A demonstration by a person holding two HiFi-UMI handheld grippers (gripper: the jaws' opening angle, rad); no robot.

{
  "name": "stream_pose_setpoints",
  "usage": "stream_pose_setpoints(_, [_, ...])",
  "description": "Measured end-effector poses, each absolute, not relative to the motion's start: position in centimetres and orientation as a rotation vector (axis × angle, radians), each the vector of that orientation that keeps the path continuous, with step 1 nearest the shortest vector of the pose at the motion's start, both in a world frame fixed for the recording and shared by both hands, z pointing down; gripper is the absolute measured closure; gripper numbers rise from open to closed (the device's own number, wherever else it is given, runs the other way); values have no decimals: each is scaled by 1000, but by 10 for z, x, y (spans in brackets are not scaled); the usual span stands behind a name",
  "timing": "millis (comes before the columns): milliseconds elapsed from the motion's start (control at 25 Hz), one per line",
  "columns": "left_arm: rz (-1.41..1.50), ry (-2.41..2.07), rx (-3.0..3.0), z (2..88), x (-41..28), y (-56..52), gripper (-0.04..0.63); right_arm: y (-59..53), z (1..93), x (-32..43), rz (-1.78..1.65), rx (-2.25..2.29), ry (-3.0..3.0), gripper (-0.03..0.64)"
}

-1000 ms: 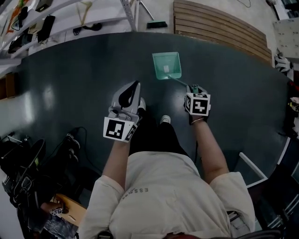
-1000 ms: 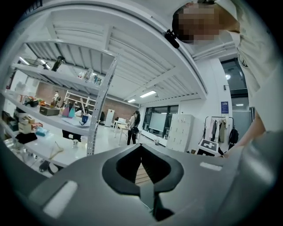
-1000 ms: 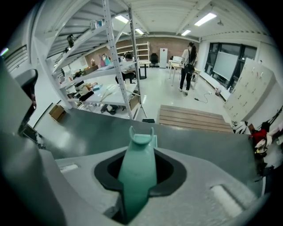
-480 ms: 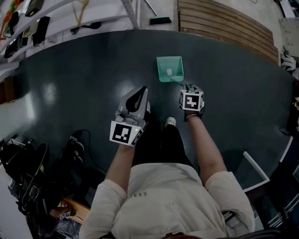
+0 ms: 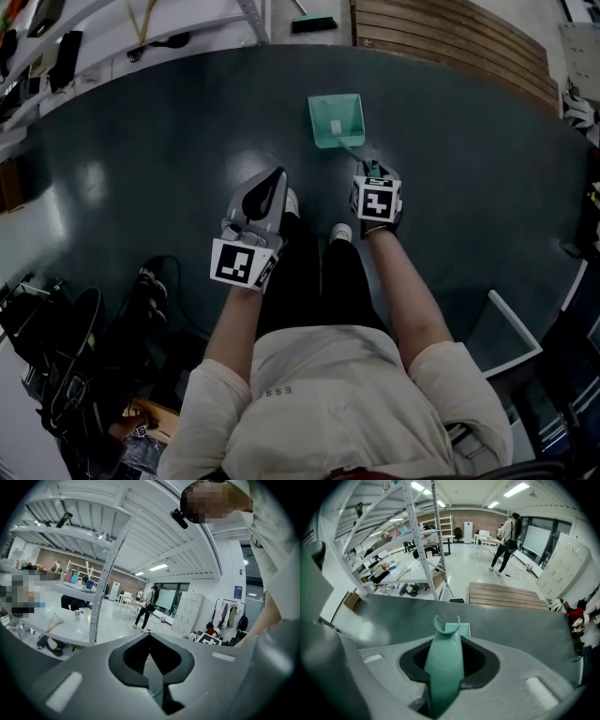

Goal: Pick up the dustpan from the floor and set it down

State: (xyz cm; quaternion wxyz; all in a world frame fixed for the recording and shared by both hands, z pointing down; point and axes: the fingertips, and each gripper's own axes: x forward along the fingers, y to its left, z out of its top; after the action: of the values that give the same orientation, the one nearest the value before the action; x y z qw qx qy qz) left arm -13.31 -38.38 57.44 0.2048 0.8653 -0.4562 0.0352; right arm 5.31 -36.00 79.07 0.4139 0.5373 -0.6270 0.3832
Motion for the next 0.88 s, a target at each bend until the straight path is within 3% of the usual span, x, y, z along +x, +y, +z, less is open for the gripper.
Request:
stream_pose_setpoints(200, [103, -1259, 2407, 578, -133, -374, 584, -358, 787, 53, 985, 1396, -1592, 385])
stream_pose_setpoints(520, [82, -1269, 2414, 565, -126, -356, 584, -366, 706, 63, 863, 1525, -1769, 383])
stream_pose_setpoints(640, [48, -1254, 2452, 544, -116, -347, 584, -368, 650, 67, 708, 1585, -1881, 416])
stream_pose_setpoints(800, [29, -1260, 2492, 502, -104, -326, 584, -353, 585, 77, 575, 1655, -1966, 596])
stream_pose_setpoints(880, [24, -1275, 2501, 483, -98, -317, 584, -344, 559, 82, 552, 1681, -1998, 623])
